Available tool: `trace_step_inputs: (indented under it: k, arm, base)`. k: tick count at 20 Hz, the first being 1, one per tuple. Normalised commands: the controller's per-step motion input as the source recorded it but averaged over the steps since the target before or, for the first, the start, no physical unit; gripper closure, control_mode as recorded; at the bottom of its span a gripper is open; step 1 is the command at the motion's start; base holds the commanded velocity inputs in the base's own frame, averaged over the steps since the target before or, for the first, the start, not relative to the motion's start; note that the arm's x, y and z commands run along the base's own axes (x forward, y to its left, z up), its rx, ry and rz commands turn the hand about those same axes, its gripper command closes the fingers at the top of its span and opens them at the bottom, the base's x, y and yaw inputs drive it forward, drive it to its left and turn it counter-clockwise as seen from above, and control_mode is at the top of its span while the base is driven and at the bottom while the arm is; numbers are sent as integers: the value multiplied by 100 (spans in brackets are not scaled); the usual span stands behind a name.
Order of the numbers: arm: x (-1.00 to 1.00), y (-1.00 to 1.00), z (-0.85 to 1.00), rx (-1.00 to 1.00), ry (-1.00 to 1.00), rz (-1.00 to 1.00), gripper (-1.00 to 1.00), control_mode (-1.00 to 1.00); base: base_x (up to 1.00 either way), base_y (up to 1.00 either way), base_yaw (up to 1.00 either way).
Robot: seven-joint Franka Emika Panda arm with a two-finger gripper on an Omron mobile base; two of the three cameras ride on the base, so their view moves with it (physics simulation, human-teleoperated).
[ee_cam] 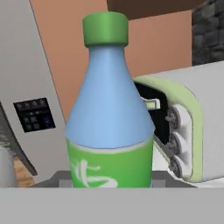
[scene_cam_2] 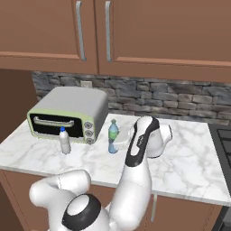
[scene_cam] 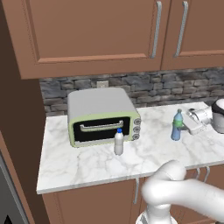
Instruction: Take the bottled waters from the counter and place them in the freezer to freeze. Close the freezer door after placing the bottles.
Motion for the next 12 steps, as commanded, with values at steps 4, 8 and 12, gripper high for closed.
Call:
trace_step_inputs:
  k: [4,8,12]
  arm:
    - [-100,66,49,0,-22,18,100,-100]
    - [-74,41,65,0,-45,5,100,-100]
    - [-27,28,41,2,-28,0,100,-100]
  base:
    - [0,0,0]
    - [0,0,0]
    - [0,0,0]
